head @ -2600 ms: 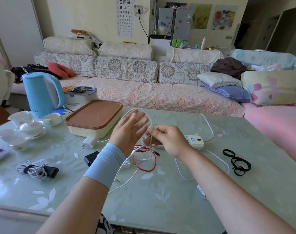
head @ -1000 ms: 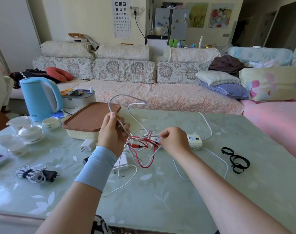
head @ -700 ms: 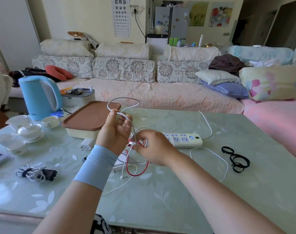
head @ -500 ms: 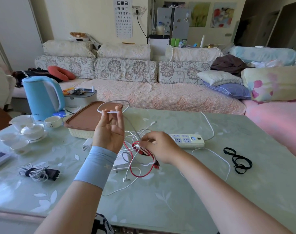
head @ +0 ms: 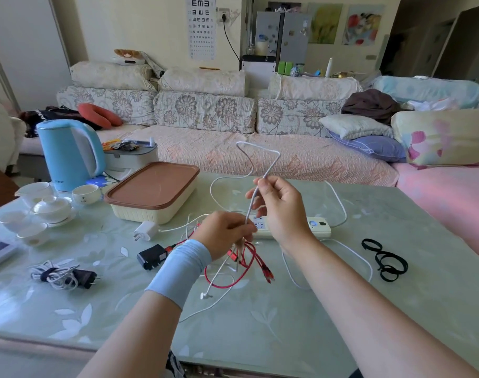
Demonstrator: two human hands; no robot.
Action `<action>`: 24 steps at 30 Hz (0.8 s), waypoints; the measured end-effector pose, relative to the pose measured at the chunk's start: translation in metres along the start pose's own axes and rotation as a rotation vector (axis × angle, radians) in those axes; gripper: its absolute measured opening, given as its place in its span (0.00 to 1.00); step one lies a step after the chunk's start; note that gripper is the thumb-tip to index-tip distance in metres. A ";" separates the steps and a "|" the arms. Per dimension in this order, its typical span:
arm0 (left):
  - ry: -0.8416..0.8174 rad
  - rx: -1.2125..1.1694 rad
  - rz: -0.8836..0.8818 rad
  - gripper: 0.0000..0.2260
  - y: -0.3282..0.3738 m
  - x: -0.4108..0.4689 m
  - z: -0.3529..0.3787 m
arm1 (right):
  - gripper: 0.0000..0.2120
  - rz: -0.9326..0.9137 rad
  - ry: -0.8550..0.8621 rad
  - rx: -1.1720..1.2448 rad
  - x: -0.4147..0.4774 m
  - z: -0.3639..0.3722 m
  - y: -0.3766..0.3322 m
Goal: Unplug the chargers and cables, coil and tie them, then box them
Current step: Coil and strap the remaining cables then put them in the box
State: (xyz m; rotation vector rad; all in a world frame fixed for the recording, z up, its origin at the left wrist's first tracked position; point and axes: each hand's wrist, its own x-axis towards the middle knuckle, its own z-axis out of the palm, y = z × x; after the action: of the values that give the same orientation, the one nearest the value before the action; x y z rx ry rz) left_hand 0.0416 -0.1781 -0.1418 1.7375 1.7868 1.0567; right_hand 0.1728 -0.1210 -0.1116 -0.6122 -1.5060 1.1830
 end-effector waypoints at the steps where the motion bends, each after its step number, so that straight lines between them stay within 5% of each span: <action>1: 0.053 -0.082 -0.006 0.08 0.002 0.001 0.001 | 0.06 0.040 -0.037 0.019 0.001 -0.001 0.001; 6: 0.445 -0.804 -0.073 0.10 0.012 0.006 -0.007 | 0.11 0.239 -0.463 -0.209 -0.005 -0.006 0.019; 10: 0.435 -1.216 -0.113 0.09 0.005 0.009 -0.019 | 0.10 0.240 -0.746 -0.867 -0.013 -0.009 0.033; 13: 0.432 -1.465 -0.069 0.08 0.000 0.010 -0.027 | 0.15 0.262 -0.692 -0.986 -0.014 -0.012 0.035; 16: 0.346 -1.429 -0.088 0.08 0.002 0.008 -0.026 | 0.23 0.281 -0.478 -0.629 -0.009 -0.009 0.029; 19: 0.281 -1.340 -0.087 0.07 0.012 0.006 -0.020 | 0.08 0.271 -0.453 -0.561 -0.005 -0.010 0.018; 20: 0.271 -1.247 -0.092 0.07 0.015 0.006 -0.017 | 0.11 0.270 -0.454 -0.606 -0.005 -0.013 0.017; 24: 0.141 -0.289 -0.065 0.08 0.006 0.010 0.002 | 0.15 0.343 -0.357 -0.769 -0.005 -0.044 0.022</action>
State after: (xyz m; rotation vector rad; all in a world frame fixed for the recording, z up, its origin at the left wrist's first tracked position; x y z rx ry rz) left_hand 0.0459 -0.1682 -0.1362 1.4543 1.6610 1.3626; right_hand 0.2111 -0.1015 -0.1369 -1.2584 -2.2473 0.9648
